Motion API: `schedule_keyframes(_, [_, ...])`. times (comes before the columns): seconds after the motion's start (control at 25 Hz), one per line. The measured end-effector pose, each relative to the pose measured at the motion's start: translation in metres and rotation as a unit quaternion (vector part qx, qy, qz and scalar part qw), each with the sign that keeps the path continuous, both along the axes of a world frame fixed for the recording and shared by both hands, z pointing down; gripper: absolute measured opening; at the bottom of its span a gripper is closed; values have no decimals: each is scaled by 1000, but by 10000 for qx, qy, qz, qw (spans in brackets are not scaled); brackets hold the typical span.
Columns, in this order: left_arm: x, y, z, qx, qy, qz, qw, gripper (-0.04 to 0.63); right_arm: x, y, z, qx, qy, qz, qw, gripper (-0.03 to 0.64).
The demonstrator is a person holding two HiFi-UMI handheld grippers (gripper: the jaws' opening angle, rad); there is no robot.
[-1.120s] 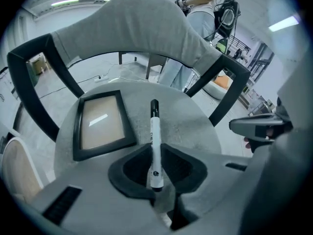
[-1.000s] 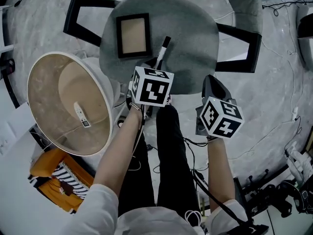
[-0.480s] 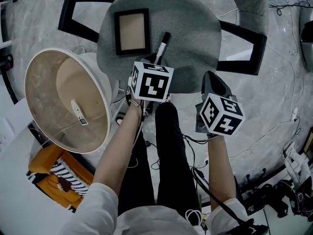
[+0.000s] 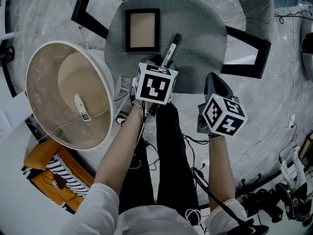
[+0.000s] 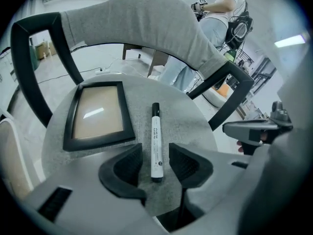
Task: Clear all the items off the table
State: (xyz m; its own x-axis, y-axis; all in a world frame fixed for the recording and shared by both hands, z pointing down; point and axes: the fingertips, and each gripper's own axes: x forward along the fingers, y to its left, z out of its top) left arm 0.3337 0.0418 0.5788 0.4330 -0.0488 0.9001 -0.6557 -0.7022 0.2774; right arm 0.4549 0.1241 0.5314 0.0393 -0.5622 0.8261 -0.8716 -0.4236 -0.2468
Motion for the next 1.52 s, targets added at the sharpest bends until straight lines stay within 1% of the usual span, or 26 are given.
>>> schedule_keyframes(0.2, [-15, -7, -18, 73, 244, -175, 9995, 173, -11, -8, -8, 43, 22, -83, 10000, 23])
schedule_keyframes(0.4, [-36, -24, -36, 210, 443, -577, 9971, 173, -32, -23, -17, 90, 14, -247, 9997, 23])
schedule_keyframes(0.56, [-71, -33, -49, 246, 508, -921, 9941, 173, -63, -38, -28, 125, 28, -506, 9986, 23])
schedule_keyframes(0.72, [-117, -39, -64, 232, 594, -1366, 9886, 173, -104, -54, -40, 159, 55, -846, 9963, 23])
schedule_keyframes(0.8, [-144, -44, -72, 286, 651, -1617, 9843, 168, -129, -65, -45, 196, 77, -1072, 9940, 23])
schedule_keyframes(0.92, [-191, -54, -83, 478, 713, -2011, 9758, 97, -175, -83, -51, 262, 70, -1465, 9888, 23])
schedule_keyframes(1.04, [-241, -60, -92, 532, 852, -2449, 9643, 58, -225, -97, -55, 309, 40, -1868, 9819, 23])
schedule_keyframes(1.16, [-294, -60, -99, 623, 819, -2883, 9520, 12, -274, -105, -59, 323, -30, -2280, 9731, 23])
schedule_keyframes(1.28, [-343, -54, -102, 626, 767, -3208, 9420, 8, -318, -108, -64, 310, -85, -2611, 9648, 23])
schedule_keyframes(1.4, [-382, -48, -105, 661, 724, -3484, 9322, 8, -353, -113, -69, 313, -70, -2906, 9563, 23])
schedule_keyframes(1.52, [-409, -43, -104, 695, 681, -3641, 9263, 8, -379, -116, -70, 311, -45, -3088, 9506, 23])
